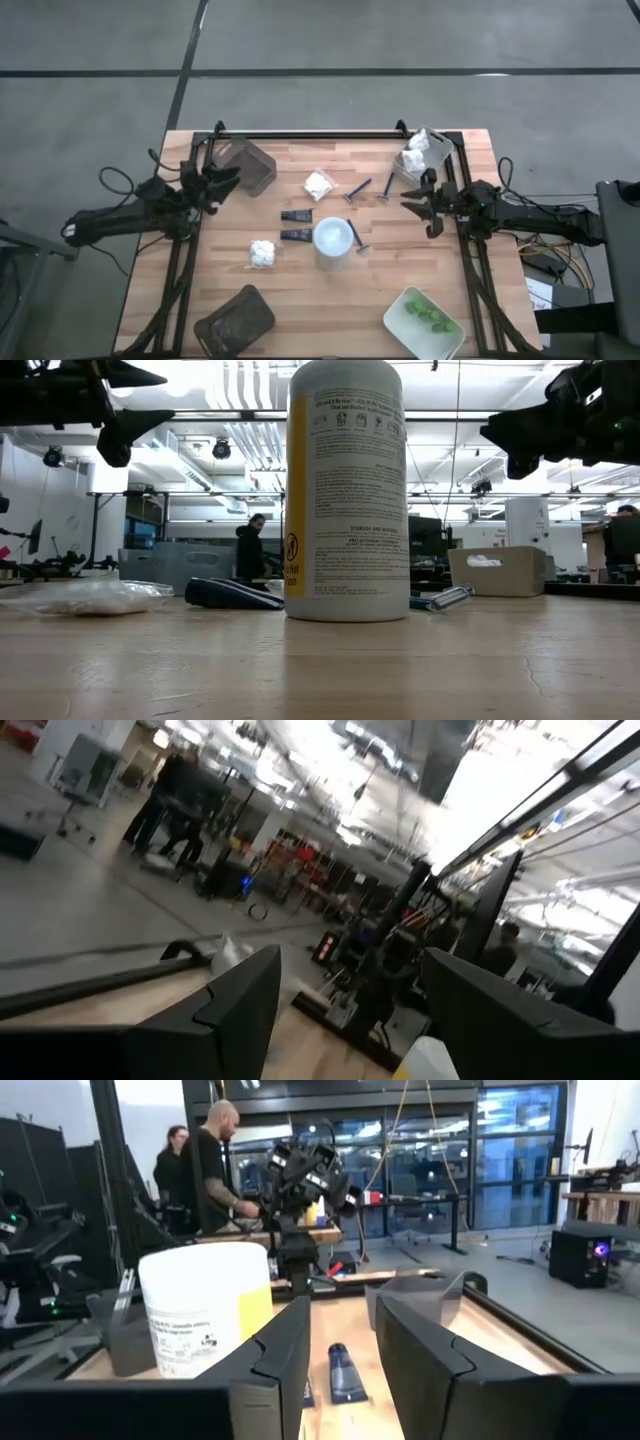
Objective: Pick & Place Travel size toiletries
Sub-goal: Move the white cotton pack to the top middle of the table
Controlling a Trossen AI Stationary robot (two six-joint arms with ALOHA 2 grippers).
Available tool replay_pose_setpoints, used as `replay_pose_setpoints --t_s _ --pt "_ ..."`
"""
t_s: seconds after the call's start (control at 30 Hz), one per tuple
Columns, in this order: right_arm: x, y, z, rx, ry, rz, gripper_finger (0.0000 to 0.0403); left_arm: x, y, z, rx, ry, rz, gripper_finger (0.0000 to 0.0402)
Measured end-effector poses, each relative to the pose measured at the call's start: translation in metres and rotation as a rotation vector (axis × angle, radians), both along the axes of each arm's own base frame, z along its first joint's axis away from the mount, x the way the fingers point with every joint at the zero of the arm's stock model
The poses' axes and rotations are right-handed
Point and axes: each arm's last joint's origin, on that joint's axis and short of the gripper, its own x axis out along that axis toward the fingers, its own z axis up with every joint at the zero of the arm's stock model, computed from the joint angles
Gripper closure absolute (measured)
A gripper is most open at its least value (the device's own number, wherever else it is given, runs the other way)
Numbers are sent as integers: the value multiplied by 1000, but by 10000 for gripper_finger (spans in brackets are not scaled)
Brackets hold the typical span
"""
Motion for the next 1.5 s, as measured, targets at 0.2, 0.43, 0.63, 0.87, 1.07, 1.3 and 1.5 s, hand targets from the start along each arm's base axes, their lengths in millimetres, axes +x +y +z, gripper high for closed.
replay_pose_setpoints --t_s 0.2,0.43,0.63,0.87,1.07,1.3,1.5 --pt "1 0 -4 -21 40 -4 308 8 1 14 -39 172 -6 154" --pt "1 0 -4 -18 41 -4 329 19 1 37 -30 450 -64 154" --pt "1 0 -5 -16 49 -3 345 31 3 55 60 642 -111 154" --pt "1 0 -5 -16 49 -2 356 54 2 52 186 755 -282 154" --pt "1 0 -5 -16 49 -3 346 72 2 27 151 870 -442 154" --pt "1 0 -5 -15 52 -2 322 93 1 -8 54 1011 -637 154" --pt "1 0 -5 -15 53 -2 303 105 2 -26 4 1104 -672 154"
